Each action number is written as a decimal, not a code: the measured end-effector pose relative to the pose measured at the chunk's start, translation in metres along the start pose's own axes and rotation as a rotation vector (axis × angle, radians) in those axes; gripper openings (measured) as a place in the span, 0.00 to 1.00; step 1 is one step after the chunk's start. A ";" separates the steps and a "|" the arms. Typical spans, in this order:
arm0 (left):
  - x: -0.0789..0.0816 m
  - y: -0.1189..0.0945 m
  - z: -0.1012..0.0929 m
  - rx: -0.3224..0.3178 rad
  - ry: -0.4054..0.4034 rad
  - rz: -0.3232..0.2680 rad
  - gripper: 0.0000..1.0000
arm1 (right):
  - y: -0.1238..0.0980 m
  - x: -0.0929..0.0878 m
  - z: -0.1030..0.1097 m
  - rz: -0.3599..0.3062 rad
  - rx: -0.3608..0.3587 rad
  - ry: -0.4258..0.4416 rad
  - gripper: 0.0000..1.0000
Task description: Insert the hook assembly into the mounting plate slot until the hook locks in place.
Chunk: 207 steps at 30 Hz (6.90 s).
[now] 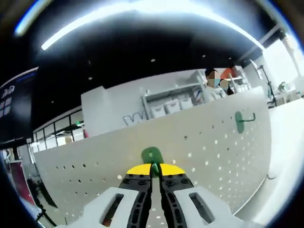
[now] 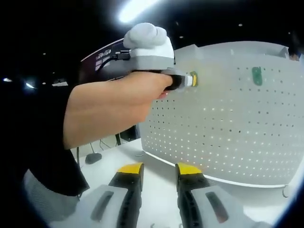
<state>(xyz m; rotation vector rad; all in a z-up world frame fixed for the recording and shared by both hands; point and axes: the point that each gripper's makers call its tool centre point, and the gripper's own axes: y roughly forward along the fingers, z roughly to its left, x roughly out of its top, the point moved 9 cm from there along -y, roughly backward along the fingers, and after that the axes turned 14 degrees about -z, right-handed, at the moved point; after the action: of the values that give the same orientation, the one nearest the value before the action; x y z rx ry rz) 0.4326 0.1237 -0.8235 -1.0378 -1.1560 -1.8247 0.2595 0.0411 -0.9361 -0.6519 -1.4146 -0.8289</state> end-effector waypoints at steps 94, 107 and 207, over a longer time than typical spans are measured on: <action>-0.034 -0.181 0.027 -0.272 -0.223 -0.047 0.44 | -0.006 -0.034 -0.022 0.127 -0.091 -0.081 0.21; -0.038 -0.183 0.015 -0.335 -0.233 -0.039 0.43 | -0.007 -0.060 -0.021 0.262 -0.077 -0.071 0.21; -0.044 -0.183 0.003 -0.438 -0.232 -0.020 0.31 | -0.018 -0.110 -0.012 0.642 -0.030 -0.138 0.00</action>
<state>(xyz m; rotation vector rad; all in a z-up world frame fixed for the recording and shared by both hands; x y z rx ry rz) 0.2906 0.1938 -0.9252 -1.5229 -0.9120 -2.0674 0.2554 0.0328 -1.0479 -1.1257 -1.2029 -0.2993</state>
